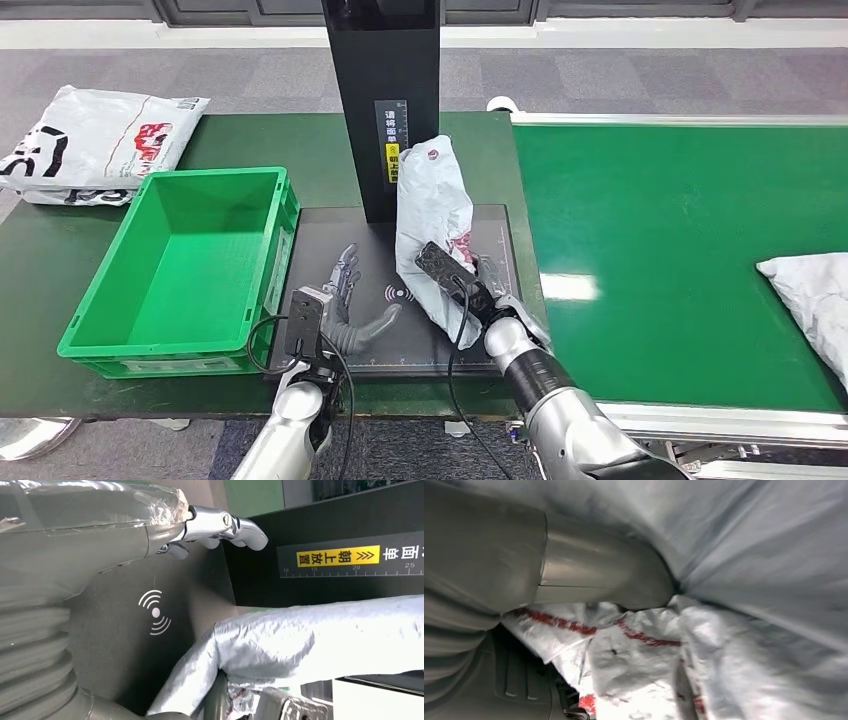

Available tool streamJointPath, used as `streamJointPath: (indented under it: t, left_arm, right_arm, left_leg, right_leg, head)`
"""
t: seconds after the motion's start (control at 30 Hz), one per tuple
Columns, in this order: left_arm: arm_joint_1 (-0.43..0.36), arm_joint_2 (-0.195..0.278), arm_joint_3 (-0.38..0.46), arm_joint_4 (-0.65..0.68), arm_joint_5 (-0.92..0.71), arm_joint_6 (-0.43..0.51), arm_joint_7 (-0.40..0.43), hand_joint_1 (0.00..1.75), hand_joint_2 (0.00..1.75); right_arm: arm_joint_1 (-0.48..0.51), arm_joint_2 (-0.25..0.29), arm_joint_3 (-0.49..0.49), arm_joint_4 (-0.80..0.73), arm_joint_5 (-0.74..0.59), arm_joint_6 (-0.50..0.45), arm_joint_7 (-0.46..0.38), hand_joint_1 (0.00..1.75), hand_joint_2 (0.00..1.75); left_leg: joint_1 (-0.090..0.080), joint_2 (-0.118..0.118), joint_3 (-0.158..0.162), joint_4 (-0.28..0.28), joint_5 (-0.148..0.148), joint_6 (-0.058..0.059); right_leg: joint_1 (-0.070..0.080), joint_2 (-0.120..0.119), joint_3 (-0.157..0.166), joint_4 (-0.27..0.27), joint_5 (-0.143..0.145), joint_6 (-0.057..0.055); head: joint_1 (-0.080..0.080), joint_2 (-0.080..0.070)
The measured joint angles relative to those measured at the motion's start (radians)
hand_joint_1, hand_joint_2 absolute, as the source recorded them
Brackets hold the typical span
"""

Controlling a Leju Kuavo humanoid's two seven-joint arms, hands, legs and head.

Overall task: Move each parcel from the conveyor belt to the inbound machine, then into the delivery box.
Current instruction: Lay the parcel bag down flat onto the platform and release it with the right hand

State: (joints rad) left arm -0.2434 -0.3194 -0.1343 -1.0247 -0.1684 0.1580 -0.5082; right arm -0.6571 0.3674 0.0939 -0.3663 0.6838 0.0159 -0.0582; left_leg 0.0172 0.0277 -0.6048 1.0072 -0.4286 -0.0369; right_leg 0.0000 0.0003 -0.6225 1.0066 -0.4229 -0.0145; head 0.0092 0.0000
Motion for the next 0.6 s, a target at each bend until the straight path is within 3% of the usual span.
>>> streamJointPath:
  t: [0.6]
  left_arm:
    - [-0.006,0.000,-0.019,0.021,0.031,0.001,-0.016,0.00,1.75]
  right_arm:
    - [-0.030,-0.004,0.045,0.043,-0.006,0.016,0.037,0.00,1.75]
  left_leg:
    - [0.000,0.000,0.002,0.000,0.000,0.000]
  right_leg:
    - [0.000,0.000,0.002,0.000,0.000,-0.001]
  head:
    - [0.000,0.000]
